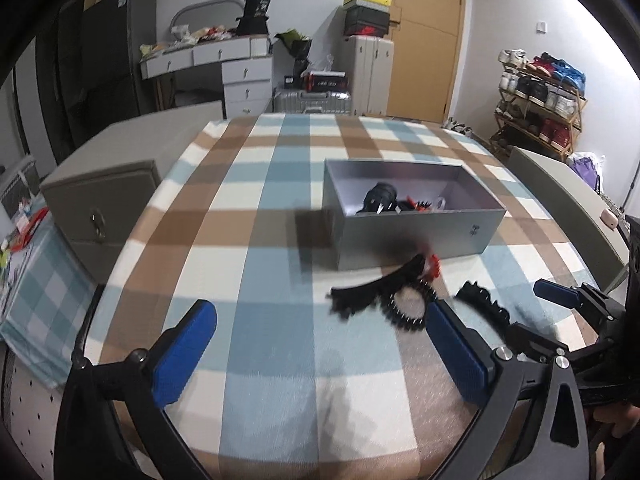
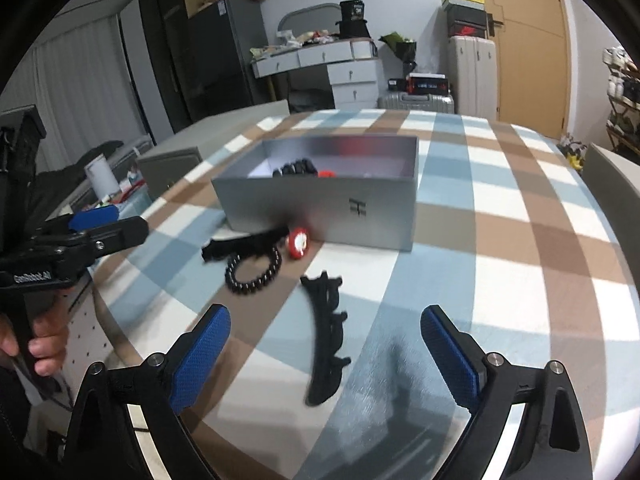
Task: Organize jewelry
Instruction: 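Move the right tool to a black claw clip and grasp it, then grasp a long black curved hair clip with the left tool while the right tool lifts its clip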
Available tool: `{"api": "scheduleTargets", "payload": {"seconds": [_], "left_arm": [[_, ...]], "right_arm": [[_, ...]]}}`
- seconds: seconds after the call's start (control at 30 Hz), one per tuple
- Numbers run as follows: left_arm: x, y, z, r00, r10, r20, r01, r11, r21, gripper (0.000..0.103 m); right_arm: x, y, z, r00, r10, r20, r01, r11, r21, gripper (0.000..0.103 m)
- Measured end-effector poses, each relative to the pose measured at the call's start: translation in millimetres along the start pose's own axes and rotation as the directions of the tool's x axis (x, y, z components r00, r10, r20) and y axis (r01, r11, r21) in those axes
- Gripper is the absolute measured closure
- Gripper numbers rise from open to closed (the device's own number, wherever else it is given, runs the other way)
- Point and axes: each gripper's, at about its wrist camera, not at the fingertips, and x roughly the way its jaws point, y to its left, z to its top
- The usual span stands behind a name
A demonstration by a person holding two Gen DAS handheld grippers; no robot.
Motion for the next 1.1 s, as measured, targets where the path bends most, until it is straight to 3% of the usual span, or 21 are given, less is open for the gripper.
{"api": "scheduleTargets", "payload": {"seconds": [0.13, 0.27, 0.37, 0.4, 0.43, 0.87, 1.1], "left_arm": [[1, 4, -5, 1.000, 0.004, -0.031, -0.005, 1.000, -0.011, 0.001], [1, 6, -6, 0.999, 0.008, -0.043, -0.009, 1.000, -0.015, 0.001], [2, 4, -5, 0.999, 0.009, -0.047, -0.010, 1.000, -0.013, 0.001], [3, 3, -4, 0.999, 0.011, -0.049, -0.012, 1.000, -0.009, 0.001], [5, 3, -3, 0.999, 0.011, -0.049, -0.011, 1.000, -0.004, 0.001], [48, -32, 17, 0.987, -0.050, -0.151, 0.071, 0.988, 0.139, 0.001], [70, -27, 23, 0.961, -0.121, -0.247, 0.142, 0.988, 0.068, 0.002]], "right_arm": [[5, 1, -4, 1.000, 0.007, -0.018, -0.006, 1.000, 0.006, 0.025], [11, 7, -8, 0.998, -0.030, -0.050, 0.029, 0.999, -0.034, 0.056], [13, 9, -11, 0.997, -0.060, -0.055, 0.058, 0.997, -0.052, 0.071], [13, 9, -12, 0.997, -0.060, -0.056, 0.057, 0.997, -0.056, 0.082], [12, 9, -12, 0.997, -0.062, -0.054, 0.059, 0.996, -0.060, 0.087], [-8, -9, -11, 1.000, -0.015, 0.023, 0.015, 1.000, 0.009, 0.087], [-17, -14, -10, 0.999, 0.006, 0.044, -0.007, 1.000, 0.013, 0.087]]}}
